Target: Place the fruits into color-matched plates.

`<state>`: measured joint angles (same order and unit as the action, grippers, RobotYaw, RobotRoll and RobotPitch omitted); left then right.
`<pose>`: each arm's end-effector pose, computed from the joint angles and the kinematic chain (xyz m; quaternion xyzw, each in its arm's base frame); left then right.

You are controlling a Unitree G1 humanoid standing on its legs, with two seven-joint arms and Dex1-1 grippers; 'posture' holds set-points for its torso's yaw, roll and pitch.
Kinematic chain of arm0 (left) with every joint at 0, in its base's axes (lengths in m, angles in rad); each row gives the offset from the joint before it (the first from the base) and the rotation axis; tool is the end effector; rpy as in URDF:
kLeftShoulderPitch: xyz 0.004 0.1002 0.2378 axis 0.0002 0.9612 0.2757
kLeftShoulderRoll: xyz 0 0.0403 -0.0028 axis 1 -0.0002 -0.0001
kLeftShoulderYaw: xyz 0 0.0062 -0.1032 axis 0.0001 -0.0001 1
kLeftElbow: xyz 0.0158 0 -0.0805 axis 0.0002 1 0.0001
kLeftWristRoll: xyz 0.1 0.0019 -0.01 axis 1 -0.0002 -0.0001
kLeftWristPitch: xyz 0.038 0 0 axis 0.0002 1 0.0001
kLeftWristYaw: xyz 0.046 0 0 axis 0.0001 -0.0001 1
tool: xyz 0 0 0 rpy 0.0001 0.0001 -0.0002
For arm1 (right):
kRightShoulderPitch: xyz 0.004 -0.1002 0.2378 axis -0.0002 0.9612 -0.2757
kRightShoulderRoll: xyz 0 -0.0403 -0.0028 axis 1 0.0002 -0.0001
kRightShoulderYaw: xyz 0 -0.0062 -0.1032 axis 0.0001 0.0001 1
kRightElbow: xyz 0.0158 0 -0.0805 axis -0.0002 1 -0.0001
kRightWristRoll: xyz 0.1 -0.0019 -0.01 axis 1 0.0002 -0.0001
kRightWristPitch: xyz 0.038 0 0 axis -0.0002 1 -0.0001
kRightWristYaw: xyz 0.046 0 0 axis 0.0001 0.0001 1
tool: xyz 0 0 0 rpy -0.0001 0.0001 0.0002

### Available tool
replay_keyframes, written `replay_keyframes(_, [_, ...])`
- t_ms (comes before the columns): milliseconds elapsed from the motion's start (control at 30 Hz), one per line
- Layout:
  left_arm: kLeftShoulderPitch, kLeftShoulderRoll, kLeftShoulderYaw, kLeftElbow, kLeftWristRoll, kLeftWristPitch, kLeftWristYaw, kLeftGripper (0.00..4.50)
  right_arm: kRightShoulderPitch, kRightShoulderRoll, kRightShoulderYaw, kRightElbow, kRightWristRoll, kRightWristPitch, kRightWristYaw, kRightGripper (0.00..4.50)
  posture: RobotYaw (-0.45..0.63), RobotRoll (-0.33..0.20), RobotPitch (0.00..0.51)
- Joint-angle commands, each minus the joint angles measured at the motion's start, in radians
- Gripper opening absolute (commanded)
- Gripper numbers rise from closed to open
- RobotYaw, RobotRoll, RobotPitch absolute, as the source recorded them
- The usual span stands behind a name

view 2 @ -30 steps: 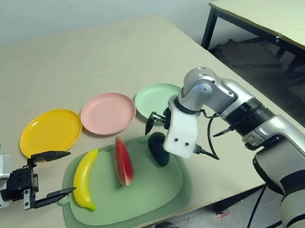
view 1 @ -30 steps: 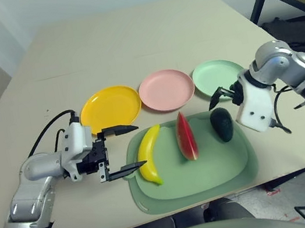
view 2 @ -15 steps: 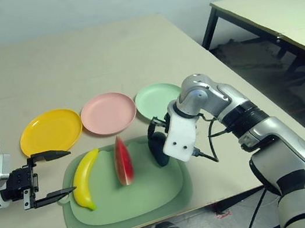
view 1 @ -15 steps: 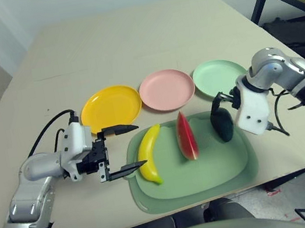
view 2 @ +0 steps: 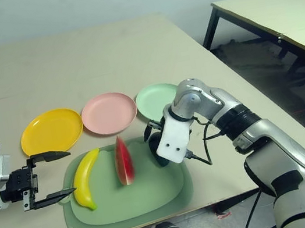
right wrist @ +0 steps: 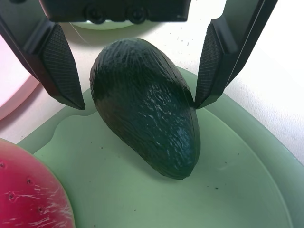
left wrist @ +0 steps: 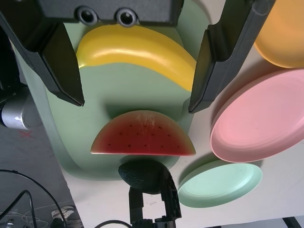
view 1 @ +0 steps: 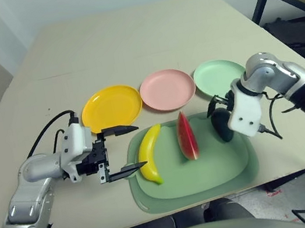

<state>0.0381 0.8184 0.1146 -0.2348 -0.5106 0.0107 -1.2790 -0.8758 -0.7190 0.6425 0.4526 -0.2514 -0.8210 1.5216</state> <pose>0.1947 0.2735 0.1469 0.1890 0.0121 -0.6054 0.7731 0.3029 -0.1609 0.1837 -0.6507 0.0225 0.7139 0.2577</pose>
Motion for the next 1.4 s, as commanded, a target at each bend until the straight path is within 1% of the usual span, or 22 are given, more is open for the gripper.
replay_keyframes(33, [0.007, 0.009, 0.013, -0.017, 0.0, 0.002, 0.002, 4.48, 0.011, 0.007, 0.011, -0.012, -0.014, 0.029, -0.001, 4.5, 0.08, 0.0, 0.0])
replay_keyframes(67, [0.006, 0.008, 0.012, -0.016, 0.001, 0.002, 0.003, 4.48, 0.012, 0.008, 0.012, -0.013, -0.014, 0.035, 0.0, 4.5, 0.08, 0.0, 0.0])
replay_keyframes(167, [0.004, 0.008, 0.011, -0.01, 0.003, -0.001, 0.002, 4.5, 0.021, 0.008, 0.014, -0.029, -0.004, 0.059, 0.008, 4.06, 0.08, 0.0, 0.0])
replay_keyframes(233, [0.005, 0.008, 0.012, -0.01, 0.003, -0.001, 0.002, 4.5, 0.028, 0.005, 0.013, -0.042, -0.001, 0.067, 0.01, 3.42, 0.08, 0.0, 0.0])
replay_keyframes(300, [0.006, 0.008, 0.012, -0.009, 0.003, -0.002, 0.001, 4.5, 0.034, 0.003, 0.012, -0.052, 0.003, 0.079, 0.015, 3.08, 0.08, 0.0, 0.0])
replay_keyframes(333, [0.005, 0.008, 0.012, -0.006, 0.004, -0.003, 0.0, 4.5, 0.036, 0.002, 0.011, -0.055, 0.006, 0.085, 0.017, 3.0, 0.08, 0.0, 0.0])
replay_keyframes(500, [0.005, 0.007, 0.011, -0.004, 0.004, -0.005, -0.001, 4.5, 0.044, -0.004, 0.007, -0.077, 0.015, 0.105, 0.025, 2.98, 0.08, 0.0, 0.0])
replay_keyframes(700, [-0.003, 0.005, 0.005, 0.006, 0.008, -0.009, -0.004, 4.5, 0.058, -0.02, -0.001, -0.134, 0.056, 0.152, 0.061, 2.98, 0.07, 0.0, 0.0])
replay_keyframes(933, [-0.011, -0.003, -0.004, 0.015, 0.014, -0.017, -0.004, 4.5, 0.047, -0.027, -0.013, -0.181, 0.087, 0.192, 0.088, 2.98, 0.07, 0.0, 0.0])
replay_keyframes(1067, [-0.012, -0.008, -0.009, 0.019, 0.016, -0.022, -0.004, 4.5, 0.039, -0.046, -0.007, -0.247, 0.128, 0.249, 0.093, 2.97, 0.07, 0.0, 0.0])
replay_keyframes(1133, [-0.013, -0.01, -0.011, 0.019, 0.015, -0.022, -0.005, 4.5, 0.034, -0.056, -0.002, -0.27, 0.141, 0.269, 0.093, 2.52, 0.07, 0.0, 0.0])
replay_keyframes(1200, [-0.014, -0.012, -0.011, 0.018, 0.013, -0.02, -0.005, 4.5, 0.031, -0.068, 0.003, -0.3, 0.16, 0.293, 0.093, 1.79, 0.07, 0.0, 0.0])
replay_keyframes(1267, [-0.018, -0.015, -0.014, 0.022, 0.014, -0.016, 0.0, 4.5, 0.029, -0.072, 0.007, -0.312, 0.17, 0.308, 0.093, 1.17, 0.07, 0.0, 0.0])
replay_keyframes(1367, [-0.019, -0.019, -0.014, 0.024, 0.012, -0.007, 0.007, 4.5, 0.026, -0.072, 0.01, -0.309, 0.171, 0.313, 0.093, 0.04, 0.07, 0.0, 0.0])
replay_keyframes(1400, [-0.018, -0.021, -0.014, 0.023, 0.012, -0.006, 0.008, 4.5, 0.025, -0.071, 0.011, -0.305, 0.169, 0.312, 0.093, 0.04, 0.07, 0.0, 0.0])
